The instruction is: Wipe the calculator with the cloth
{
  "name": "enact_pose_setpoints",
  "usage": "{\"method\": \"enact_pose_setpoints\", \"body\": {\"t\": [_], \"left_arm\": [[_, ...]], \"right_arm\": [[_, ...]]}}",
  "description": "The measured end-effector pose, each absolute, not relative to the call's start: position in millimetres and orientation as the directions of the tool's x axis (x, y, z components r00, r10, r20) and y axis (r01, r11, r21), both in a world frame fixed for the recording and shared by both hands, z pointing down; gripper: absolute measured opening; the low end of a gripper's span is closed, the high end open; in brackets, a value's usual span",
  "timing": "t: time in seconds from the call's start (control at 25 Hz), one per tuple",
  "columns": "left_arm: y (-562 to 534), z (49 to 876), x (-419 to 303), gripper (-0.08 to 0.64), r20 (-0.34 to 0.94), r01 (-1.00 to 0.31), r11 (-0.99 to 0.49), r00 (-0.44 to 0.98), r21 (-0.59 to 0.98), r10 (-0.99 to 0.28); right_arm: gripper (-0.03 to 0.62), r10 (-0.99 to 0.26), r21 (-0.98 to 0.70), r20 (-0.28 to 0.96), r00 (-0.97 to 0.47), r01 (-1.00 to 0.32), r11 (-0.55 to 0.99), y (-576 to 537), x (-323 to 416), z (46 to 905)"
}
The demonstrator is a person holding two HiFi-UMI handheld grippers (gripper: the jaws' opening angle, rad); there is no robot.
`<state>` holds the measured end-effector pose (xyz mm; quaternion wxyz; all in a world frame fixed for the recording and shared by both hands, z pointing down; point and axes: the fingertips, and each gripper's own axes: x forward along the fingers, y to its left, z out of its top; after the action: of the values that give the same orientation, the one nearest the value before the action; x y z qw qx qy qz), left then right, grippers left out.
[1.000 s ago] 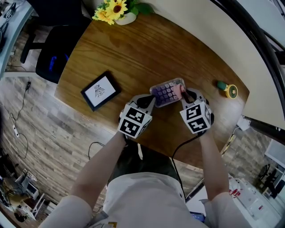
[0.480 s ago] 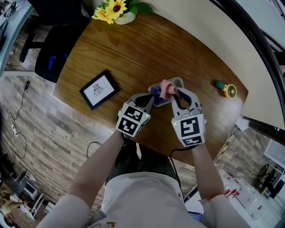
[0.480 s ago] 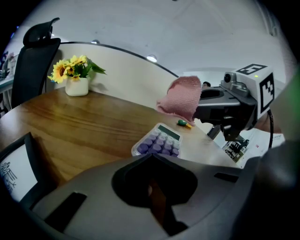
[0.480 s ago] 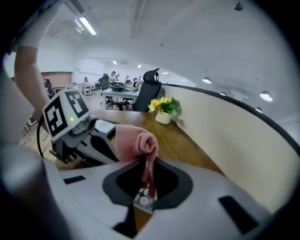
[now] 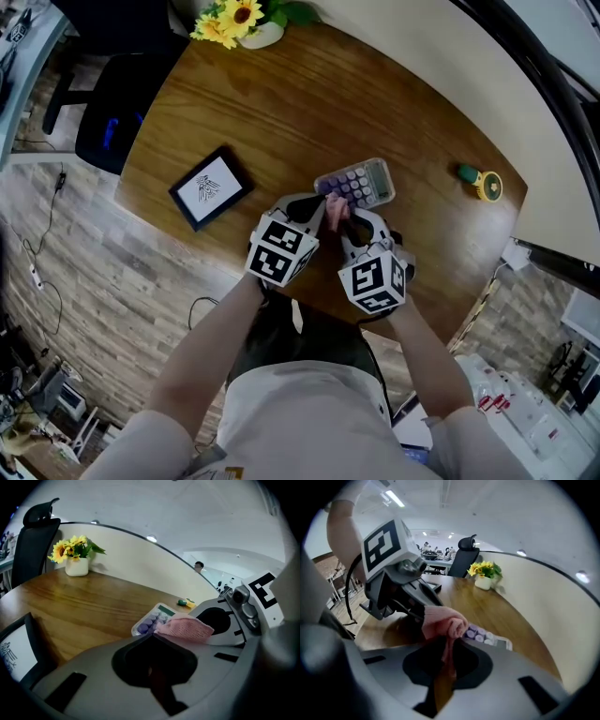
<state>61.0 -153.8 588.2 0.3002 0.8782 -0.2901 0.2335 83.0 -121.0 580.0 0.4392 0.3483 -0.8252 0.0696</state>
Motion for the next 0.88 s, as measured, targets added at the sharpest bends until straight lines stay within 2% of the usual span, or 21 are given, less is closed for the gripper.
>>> {"method": "enact_pose_setpoints", "body": {"t": [0.12, 0.2, 0.32, 0.48, 0.72, 0.88], "left_arm": [[-153, 589, 61, 0.002, 0.584, -0.648, -0.651, 0.724, 0.395, -0.366], [-153, 589, 61, 0.002, 0.584, -0.646, -0.654, 0.725, 0.393, -0.365], [-153, 589, 60, 0.002, 0.585, -0.644, -0.660, 0.724, 0.387, -0.364], [-153, 589, 61, 0.002, 0.586, -0.643, -0.658, 0.726, 0.393, -0.360], [-154, 592, 61, 0.003, 0.589, -0.646, -0.631, 0.730, 0.429, -0.346], [-150, 592, 54, 0.002, 0.634, -0.670, -0.584, 0.707, 0.459, -0.313]], "right_arm": [[0.037, -0.510, 0.209, 0.784, -0.353, -0.624, 0.753, -121, 95, 581], [0.037, -0.505, 0.165, 0.790, -0.348, -0.672, 0.722, -122, 106, 582], [0.038, -0.504, 0.064, 0.792, -0.345, -0.773, 0.631, -125, 119, 582], [0.037, -0.520, 0.018, 0.807, -0.280, -0.869, 0.495, -131, 153, 586], [0.037, -0.538, 0.016, 0.826, -0.169, -0.947, 0.321, -140, 195, 580], [0.037, -0.586, -0.047, 0.793, -0.168, -0.975, 0.217, -146, 210, 550]]}}
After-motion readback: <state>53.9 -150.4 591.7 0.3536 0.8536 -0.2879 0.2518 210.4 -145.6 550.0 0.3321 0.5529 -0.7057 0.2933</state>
